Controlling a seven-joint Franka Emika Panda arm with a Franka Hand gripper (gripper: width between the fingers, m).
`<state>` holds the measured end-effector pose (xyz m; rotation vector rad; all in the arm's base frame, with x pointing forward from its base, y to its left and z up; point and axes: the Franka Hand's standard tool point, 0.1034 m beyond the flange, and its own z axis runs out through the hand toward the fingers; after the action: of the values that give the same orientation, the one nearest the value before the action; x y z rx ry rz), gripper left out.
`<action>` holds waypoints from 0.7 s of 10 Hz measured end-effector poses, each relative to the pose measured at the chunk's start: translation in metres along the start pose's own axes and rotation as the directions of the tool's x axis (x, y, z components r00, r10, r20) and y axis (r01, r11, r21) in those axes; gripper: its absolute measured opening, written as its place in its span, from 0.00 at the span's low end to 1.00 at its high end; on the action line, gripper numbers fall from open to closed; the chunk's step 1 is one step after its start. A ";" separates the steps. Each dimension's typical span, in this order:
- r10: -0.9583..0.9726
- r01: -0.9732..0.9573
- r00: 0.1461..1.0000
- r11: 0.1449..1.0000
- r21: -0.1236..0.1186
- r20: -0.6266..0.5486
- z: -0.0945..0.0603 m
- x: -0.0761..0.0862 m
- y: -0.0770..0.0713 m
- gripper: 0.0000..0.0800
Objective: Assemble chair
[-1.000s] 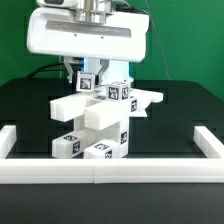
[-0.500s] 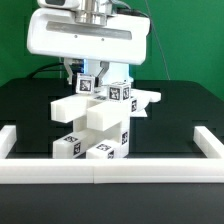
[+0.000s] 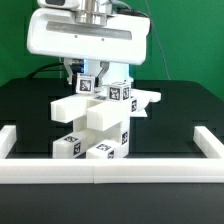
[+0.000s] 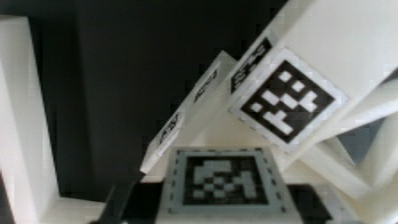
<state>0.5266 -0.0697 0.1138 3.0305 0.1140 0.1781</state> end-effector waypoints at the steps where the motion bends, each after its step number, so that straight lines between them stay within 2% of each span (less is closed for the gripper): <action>1: 0.000 0.000 1.000 1.000 0.000 0.000 0.000 0.000 0.000 0.35; 4: 0.036 -0.036 0.999 0.999 0.000 0.000 0.000 0.000 0.000 0.35; 7: 0.256 -0.256 0.967 0.967 0.001 0.000 0.000 0.000 0.000 0.35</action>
Offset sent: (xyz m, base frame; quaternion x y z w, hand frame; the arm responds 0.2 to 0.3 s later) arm 0.0000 0.0000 0.0000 0.0000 0.0000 0.0000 1.0000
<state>0.5265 -0.0693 0.1136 3.0357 -0.2798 0.1975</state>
